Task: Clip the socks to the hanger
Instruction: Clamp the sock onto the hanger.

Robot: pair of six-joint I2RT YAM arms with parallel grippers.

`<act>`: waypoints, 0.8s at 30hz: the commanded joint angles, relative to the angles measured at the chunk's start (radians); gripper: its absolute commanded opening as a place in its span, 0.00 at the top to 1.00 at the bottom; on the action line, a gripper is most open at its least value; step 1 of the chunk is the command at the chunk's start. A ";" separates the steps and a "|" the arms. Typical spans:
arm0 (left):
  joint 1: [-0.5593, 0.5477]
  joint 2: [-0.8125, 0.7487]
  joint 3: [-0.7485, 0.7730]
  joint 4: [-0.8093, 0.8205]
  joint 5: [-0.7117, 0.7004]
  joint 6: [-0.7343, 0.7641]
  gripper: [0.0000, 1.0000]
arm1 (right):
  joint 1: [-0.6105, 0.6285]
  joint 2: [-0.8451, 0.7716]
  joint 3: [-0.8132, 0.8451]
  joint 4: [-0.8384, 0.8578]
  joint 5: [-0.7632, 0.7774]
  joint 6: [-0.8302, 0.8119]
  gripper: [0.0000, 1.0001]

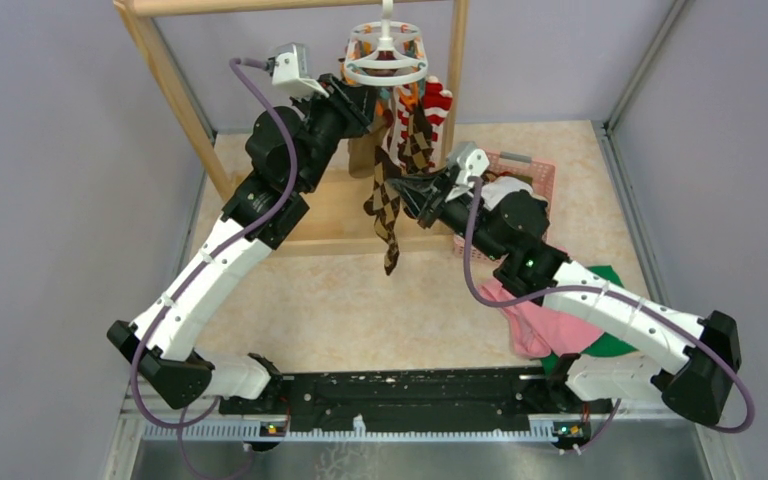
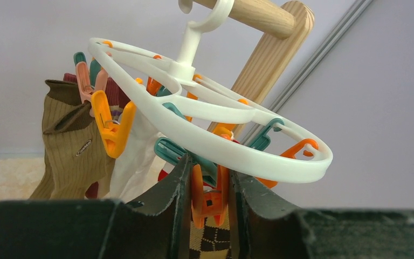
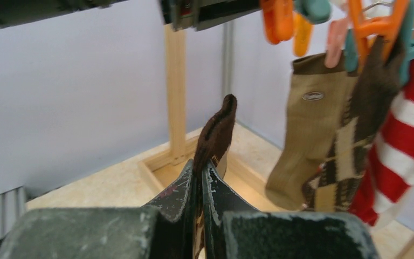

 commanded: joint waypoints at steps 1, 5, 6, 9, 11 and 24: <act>-0.003 -0.026 0.017 0.003 -0.017 0.005 0.85 | 0.022 0.047 0.103 -0.022 0.180 -0.068 1.00; -0.003 -0.027 0.015 0.003 -0.016 0.005 0.85 | 0.028 0.076 0.131 -0.015 0.239 -0.093 1.00; -0.003 -0.026 0.014 0.004 -0.015 0.005 0.85 | 0.028 0.081 0.136 -0.010 0.241 -0.101 1.00; -0.003 -0.028 0.010 0.006 -0.013 0.003 0.85 | 0.030 0.100 0.160 -0.007 0.244 -0.117 1.00; -0.003 -0.030 0.008 0.006 -0.013 0.001 0.85 | 0.031 0.112 0.176 -0.004 0.245 -0.125 1.00; -0.003 -0.033 -0.001 0.010 -0.005 -0.013 0.85 | 0.043 0.166 0.258 0.026 0.255 -0.161 1.00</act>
